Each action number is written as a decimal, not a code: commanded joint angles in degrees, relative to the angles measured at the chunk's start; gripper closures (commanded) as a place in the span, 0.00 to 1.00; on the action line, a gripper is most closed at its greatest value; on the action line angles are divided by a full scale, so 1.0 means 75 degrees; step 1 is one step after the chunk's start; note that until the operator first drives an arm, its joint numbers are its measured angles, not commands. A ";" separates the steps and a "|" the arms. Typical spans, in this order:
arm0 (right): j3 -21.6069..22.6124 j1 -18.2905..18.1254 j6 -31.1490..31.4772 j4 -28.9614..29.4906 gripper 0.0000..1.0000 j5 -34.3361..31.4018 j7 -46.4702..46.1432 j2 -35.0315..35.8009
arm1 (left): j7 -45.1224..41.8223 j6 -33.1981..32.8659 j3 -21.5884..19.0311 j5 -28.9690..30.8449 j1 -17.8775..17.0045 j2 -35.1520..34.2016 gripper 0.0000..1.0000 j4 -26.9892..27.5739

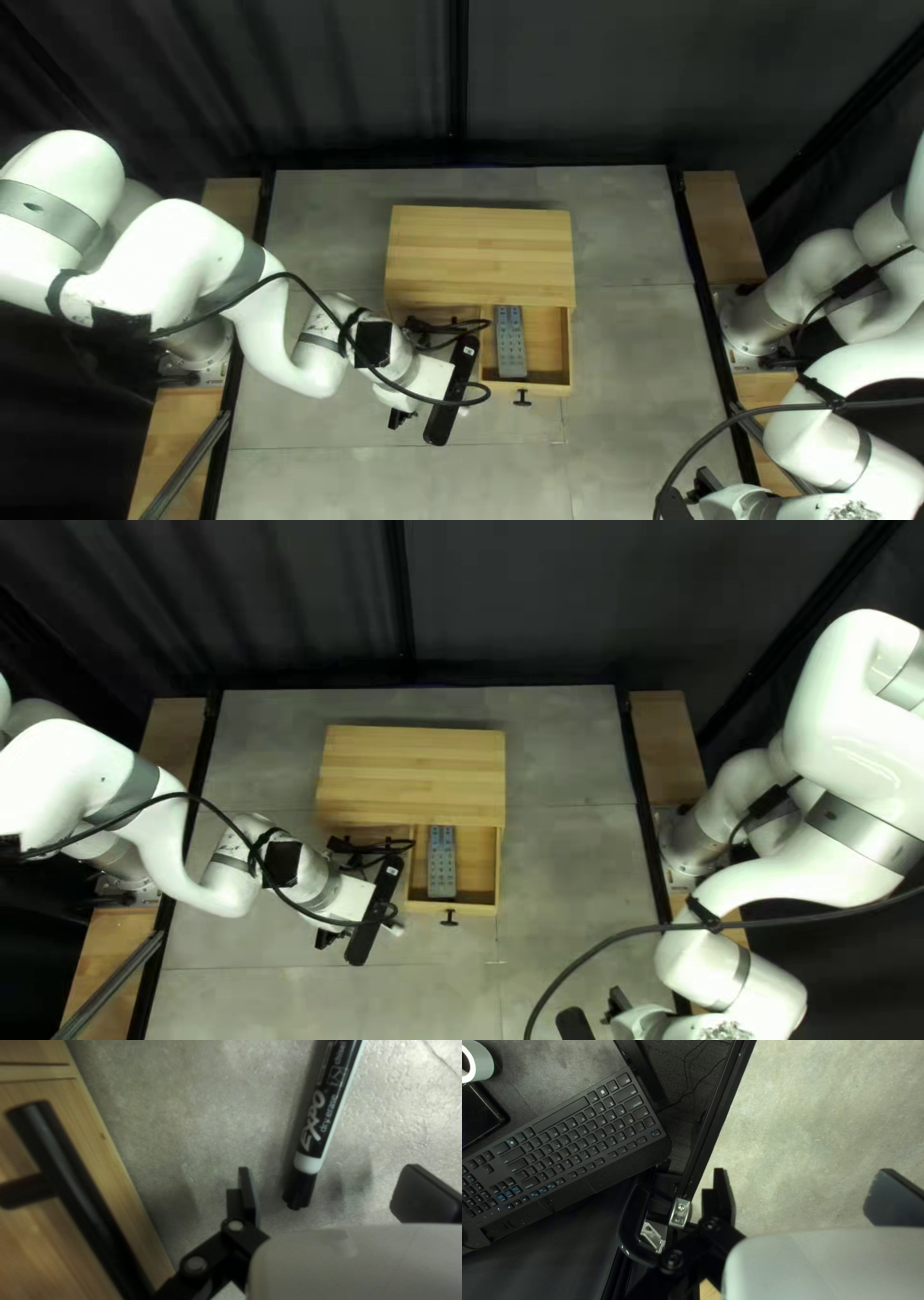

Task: Open drawers and place objects into drawer and close

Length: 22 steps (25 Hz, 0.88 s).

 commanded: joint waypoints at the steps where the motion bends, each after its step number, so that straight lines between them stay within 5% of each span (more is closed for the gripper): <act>1: 0.0000 0.0000 0.0000 0.0000 0.00 0.0000 0.0000 0.0000 | -0.0059 0.0039 0.0027 0.0081 -0.0030 -0.0027 0.36 -0.0006; 10: 0.0000 0.0000 0.0000 0.0000 0.00 0.0000 0.0000 0.0000 | -0.0101 0.0060 0.0079 0.0235 -0.0059 -0.0066 0.50 -0.0023; 13: 0.0000 0.0000 0.0000 0.0000 0.00 0.0000 0.0000 0.0000 | -0.0086 0.0068 0.0082 0.0236 -0.0052 -0.0061 0.74 -0.0011; 16: 0.0000 0.0000 0.0000 0.0000 0.00 0.0000 0.0000 0.0000 | -0.0086 0.0096 0.0086 0.0239 -0.0051 -0.0056 0.88 0.0002; 22: 0.0000 0.0000 0.0000 0.0000 0.00 0.0000 0.0000 0.0000 | -0.0067 0.0136 0.0067 0.0220 -0.0054 -0.0017 0.89 0.0050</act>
